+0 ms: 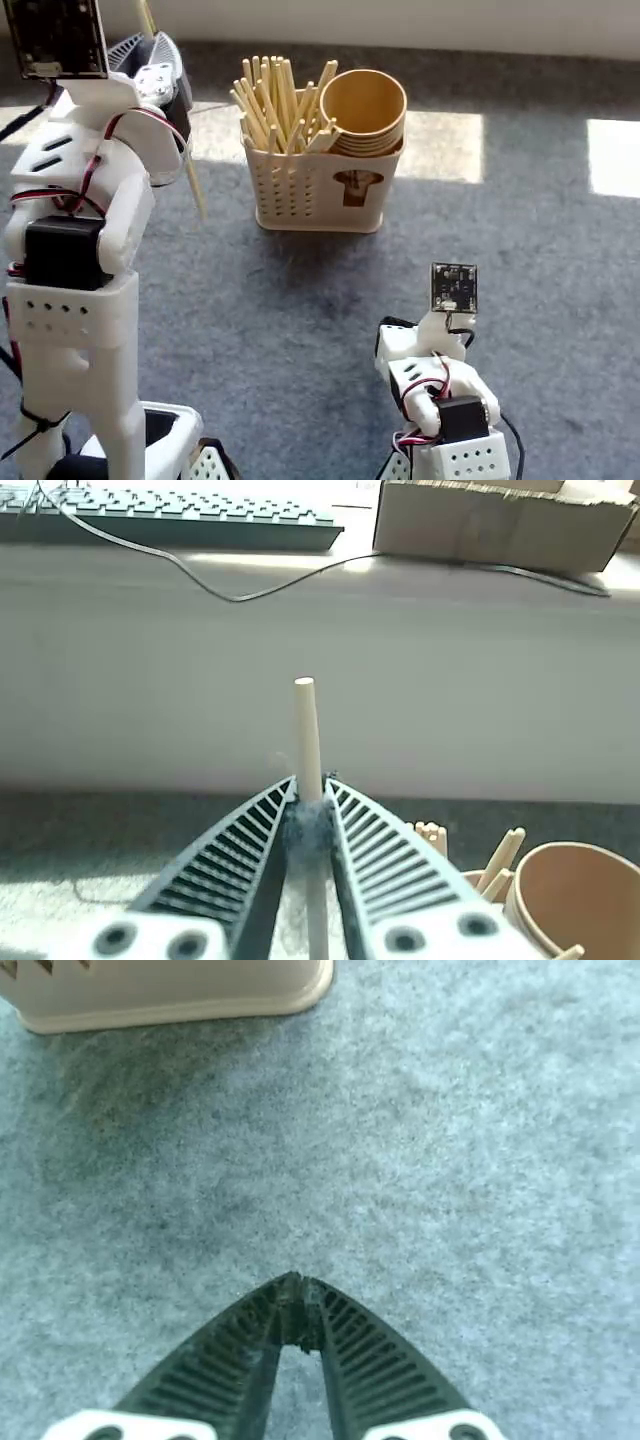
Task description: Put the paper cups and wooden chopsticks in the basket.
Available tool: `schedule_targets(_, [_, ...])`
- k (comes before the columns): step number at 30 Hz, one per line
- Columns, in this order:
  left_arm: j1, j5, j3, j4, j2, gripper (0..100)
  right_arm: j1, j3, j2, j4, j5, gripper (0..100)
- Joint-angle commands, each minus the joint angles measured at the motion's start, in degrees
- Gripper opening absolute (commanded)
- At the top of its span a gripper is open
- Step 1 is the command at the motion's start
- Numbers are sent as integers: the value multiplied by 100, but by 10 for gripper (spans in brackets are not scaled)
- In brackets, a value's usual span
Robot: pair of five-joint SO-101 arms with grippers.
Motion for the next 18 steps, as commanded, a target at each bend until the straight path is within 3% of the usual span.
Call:
schedule_targets(1, [338, 44, -391, -642, -75, 6, 66, 637, -110, -4, -53, 6])
schedule_targets(10, [892, 18, -356, -1758, -66, 6, 75, 637, -110, -13, -53, 6])
schedule_targets(18, [989, 9, -374, -2479, 365, 6, 75, 637, -110, -13, -53, 6])
